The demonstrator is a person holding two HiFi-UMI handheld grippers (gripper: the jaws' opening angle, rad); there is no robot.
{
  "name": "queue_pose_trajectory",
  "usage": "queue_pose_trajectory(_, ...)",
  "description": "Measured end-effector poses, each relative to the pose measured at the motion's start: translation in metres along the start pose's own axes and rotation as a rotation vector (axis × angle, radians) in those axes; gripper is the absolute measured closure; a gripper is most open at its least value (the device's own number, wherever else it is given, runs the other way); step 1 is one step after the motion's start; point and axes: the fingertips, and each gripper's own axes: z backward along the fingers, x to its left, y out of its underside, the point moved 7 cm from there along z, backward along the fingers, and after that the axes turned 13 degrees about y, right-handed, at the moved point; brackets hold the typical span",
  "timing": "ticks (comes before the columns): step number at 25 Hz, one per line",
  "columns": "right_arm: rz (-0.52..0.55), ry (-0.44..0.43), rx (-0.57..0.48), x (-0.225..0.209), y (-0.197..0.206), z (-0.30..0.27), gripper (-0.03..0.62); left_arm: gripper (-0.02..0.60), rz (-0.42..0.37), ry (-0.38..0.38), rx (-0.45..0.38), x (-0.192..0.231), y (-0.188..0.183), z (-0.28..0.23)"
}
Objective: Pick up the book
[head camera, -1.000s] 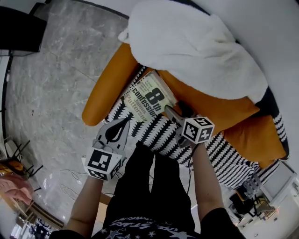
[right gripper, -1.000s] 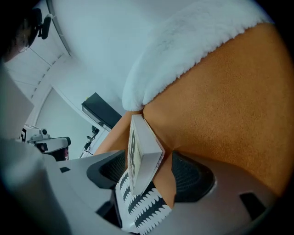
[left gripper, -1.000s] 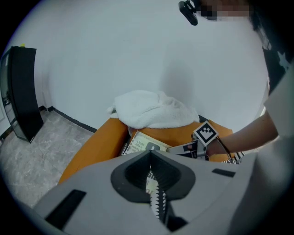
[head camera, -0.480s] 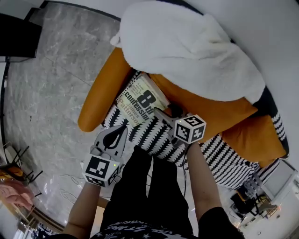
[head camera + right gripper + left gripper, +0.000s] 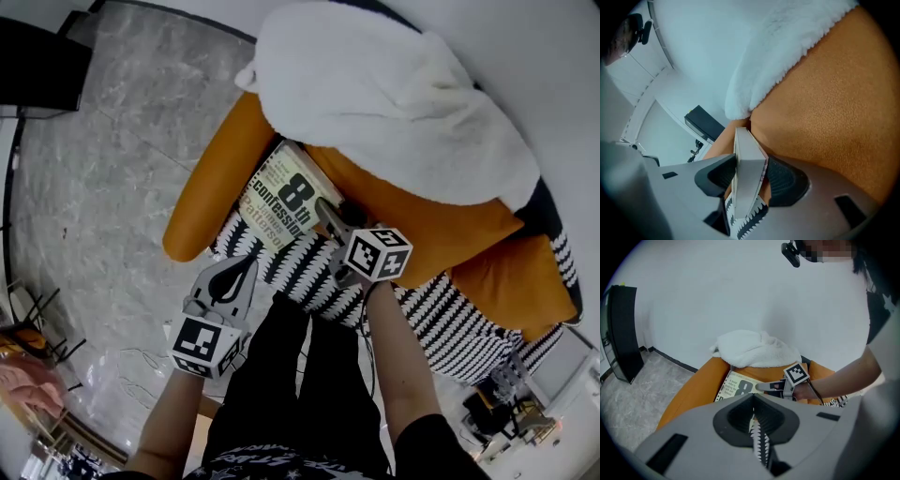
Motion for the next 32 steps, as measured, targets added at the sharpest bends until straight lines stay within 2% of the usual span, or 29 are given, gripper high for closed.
queue_pose_trajectory(8, 0.022, -0.028, -0.026, 0.014, -0.010, 0.016, 0.405, 0.574, 0.001, -0.012, -0.015, -0.016, 0.003, 0.002)
queue_pose_trajectory(13, 0.101, 0.023, -0.082, 0.043, -0.018, 0.016, 0.410, 0.574, 0.004, -0.019, -0.040, 0.004, -0.001, 0.014)
queue_pose_trajectory(17, 0.138, 0.059, -0.132, 0.056, -0.029, 0.048, 0.411, 0.575, -0.003, -0.023, -0.063, -0.007, -0.007, 0.025)
queue_pose_trajectory(25, 0.158, 0.064, -0.160, 0.089, -0.052, 0.133, 0.411, 0.574, 0.000, -0.023, -0.146, -0.032, -0.036, 0.068)
queue_pose_trajectory(27, 0.173, 0.059, -0.169, 0.100, -0.064, 0.141, 0.411, 0.574, -0.004, -0.023, -0.176, -0.028, -0.049, 0.075)
queue_pose_trajectory(29, 0.185, 0.043, -0.155, 0.114, -0.086, 0.095, 0.411, 0.574, 0.002, -0.029, -0.199, 0.024, -0.066, 0.069)
queue_pose_trajectory(32, 0.214, 0.002, -0.079, 0.148, -0.130, -0.067, 0.411, 0.574, 0.053, -0.063, -0.214, 0.185, -0.090, 0.042)
